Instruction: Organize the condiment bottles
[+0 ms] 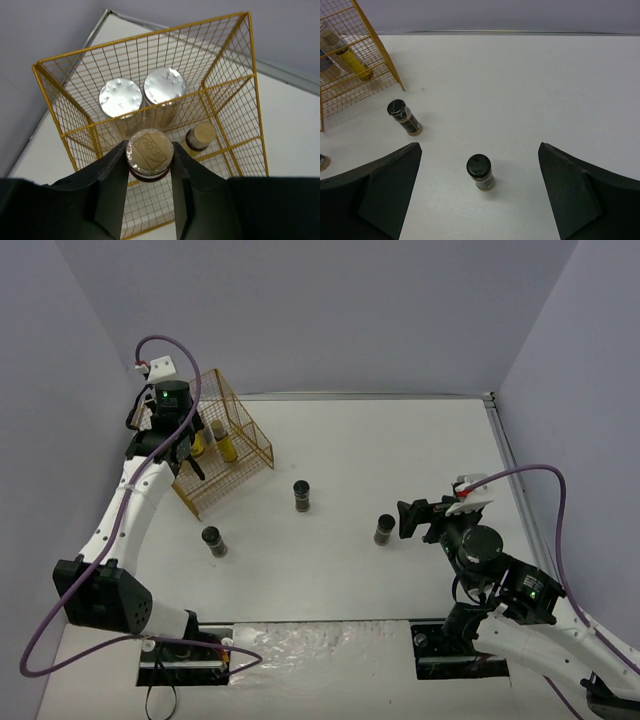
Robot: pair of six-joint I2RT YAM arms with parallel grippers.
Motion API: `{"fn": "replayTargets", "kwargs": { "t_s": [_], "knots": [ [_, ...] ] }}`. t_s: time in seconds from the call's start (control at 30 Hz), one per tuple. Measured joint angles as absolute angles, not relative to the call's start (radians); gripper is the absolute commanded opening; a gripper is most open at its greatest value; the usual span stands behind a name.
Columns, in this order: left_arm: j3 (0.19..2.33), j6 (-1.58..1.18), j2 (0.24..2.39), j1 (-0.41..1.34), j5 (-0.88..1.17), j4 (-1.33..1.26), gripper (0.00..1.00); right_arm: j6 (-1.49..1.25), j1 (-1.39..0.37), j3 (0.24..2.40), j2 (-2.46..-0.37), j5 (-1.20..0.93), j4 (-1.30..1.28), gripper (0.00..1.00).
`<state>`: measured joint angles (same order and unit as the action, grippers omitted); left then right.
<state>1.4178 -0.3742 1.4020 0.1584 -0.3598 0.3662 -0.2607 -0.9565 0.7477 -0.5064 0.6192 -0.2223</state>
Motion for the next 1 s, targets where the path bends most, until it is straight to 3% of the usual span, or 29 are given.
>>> {"fn": "replayTargets", "kwargs": {
  "t_s": [0.47, 1.0],
  "knots": [
    [1.436, -0.374, 1.493, 0.105, -0.333, 0.268, 0.00, -0.261, -0.957, 0.744, -0.500, 0.613, -0.225, 1.00],
    [1.255, -0.395, 1.572, 0.105, -0.302, 0.135, 0.05, -0.262, -0.957, 0.744, -0.504, 0.612, -0.229, 1.00]
  ]
}}
